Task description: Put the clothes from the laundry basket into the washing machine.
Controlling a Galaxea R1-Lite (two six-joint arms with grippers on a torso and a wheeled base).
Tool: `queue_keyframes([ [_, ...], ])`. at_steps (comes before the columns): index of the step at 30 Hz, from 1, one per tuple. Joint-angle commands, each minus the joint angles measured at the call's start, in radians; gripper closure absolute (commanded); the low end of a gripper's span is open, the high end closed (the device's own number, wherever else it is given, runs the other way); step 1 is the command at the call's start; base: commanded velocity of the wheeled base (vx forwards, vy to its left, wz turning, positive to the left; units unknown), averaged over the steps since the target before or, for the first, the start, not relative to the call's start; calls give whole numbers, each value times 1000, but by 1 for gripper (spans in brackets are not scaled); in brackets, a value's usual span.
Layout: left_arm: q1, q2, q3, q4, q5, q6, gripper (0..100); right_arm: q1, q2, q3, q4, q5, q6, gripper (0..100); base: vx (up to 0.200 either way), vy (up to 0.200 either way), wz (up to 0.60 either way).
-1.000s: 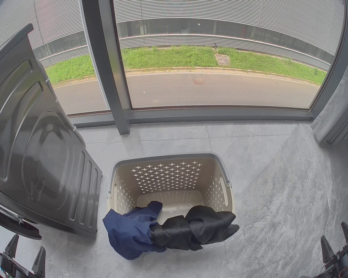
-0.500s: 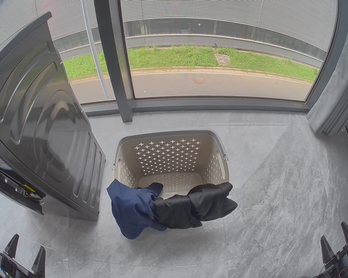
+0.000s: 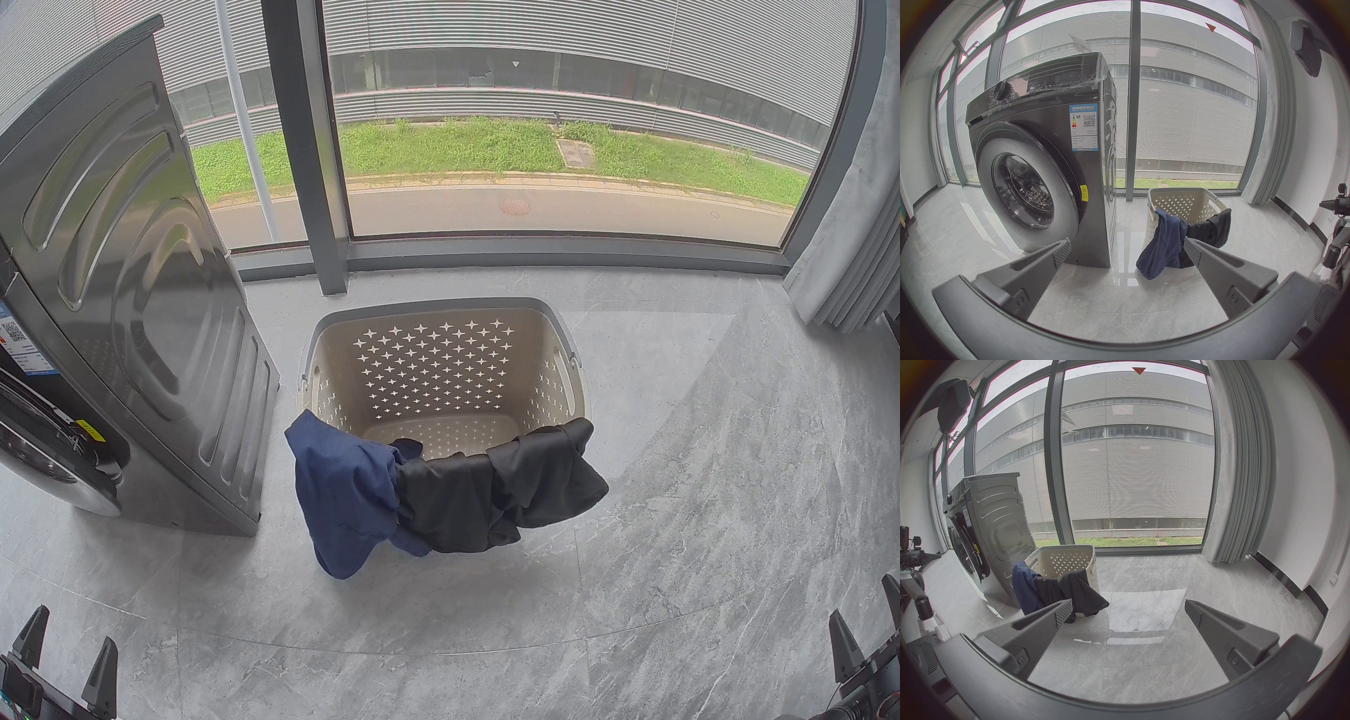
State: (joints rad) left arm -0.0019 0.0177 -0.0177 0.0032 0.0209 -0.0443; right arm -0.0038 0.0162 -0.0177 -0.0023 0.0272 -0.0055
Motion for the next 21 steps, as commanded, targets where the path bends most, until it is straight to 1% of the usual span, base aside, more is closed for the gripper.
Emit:
queue_keyframes([
  [1, 0, -15, 16, 0, 1, 0, 0, -1, -12, 18, -1, 0, -1, 0, 0, 200, 0],
  [21, -1, -15, 15, 0, 1, 0, 0, -1, -12, 18, -1, 2, -2, 0, 0, 200, 0],
])
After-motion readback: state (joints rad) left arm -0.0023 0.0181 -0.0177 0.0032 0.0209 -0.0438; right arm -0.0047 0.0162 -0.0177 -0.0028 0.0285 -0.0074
